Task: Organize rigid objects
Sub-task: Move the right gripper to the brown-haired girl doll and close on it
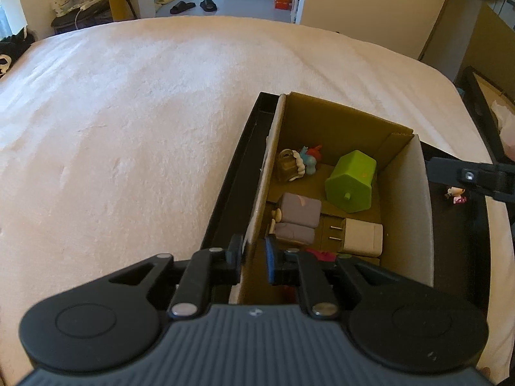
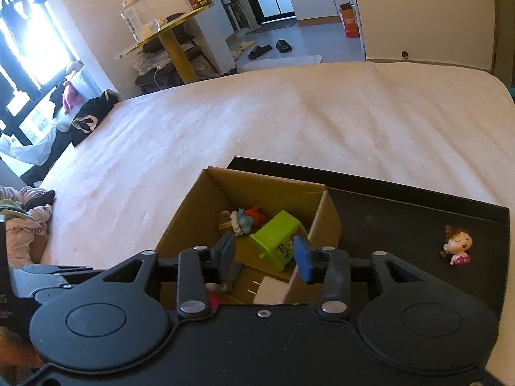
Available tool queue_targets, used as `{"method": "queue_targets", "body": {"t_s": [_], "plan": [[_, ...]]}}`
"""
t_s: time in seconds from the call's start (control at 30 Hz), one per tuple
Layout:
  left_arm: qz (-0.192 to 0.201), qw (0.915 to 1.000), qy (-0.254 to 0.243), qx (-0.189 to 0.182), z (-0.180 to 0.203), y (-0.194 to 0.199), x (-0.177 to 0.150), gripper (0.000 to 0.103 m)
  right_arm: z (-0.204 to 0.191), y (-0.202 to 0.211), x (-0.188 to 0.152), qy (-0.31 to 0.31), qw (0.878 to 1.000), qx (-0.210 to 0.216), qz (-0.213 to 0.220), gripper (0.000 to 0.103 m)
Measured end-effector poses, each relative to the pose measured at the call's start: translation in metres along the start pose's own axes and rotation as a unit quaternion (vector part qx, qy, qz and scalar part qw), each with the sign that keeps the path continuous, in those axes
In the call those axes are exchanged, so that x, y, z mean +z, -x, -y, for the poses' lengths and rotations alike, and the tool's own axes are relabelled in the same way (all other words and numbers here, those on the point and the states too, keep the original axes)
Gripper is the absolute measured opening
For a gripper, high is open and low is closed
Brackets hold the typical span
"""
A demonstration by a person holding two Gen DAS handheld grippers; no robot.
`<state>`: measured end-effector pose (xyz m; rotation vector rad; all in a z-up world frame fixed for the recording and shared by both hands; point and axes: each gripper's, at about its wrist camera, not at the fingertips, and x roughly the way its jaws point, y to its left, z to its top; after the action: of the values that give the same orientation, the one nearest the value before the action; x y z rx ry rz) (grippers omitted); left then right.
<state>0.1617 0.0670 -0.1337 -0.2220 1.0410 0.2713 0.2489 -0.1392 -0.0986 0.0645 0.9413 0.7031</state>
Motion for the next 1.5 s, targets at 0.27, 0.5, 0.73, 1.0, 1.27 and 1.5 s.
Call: {"method": "queue_targets", "body": {"t_s": [0.27,0.5,0.73,1.0,1.27,1.5], "plan": [[-0.013,0.9998,-0.002,0.016,0.009,0.0,0.005,0.029,0.027,0.014,0.0,-0.019,1.0,-0.001,-0.001,0.053],[-0.01,0.9993,-0.007,0.035,0.019,0.003,0.01,0.052,0.059,0.024,0.0,-0.048,0.999,-0.009,0.006,0.06],[-0.009,0.9985,-0.012,0.052,0.028,0.004,0.016,0.056,0.098,0.027,-0.001,-0.093,0.995,-0.02,0.008,0.064],[-0.008,0.9973,-0.008,0.072,0.031,0.0,0.023,0.056,0.146,0.013,-0.004,-0.15,0.988,-0.047,-0.001,0.064],[-0.012,0.9964,-0.007,0.084,0.039,-0.01,0.027,0.056,0.175,-0.006,-0.008,-0.186,0.981,-0.057,-0.003,0.064],[-0.018,0.9958,-0.003,0.09,0.042,-0.017,0.029,0.056,0.183,-0.032,-0.011,-0.194,0.977,-0.083,-0.011,0.064]]}}
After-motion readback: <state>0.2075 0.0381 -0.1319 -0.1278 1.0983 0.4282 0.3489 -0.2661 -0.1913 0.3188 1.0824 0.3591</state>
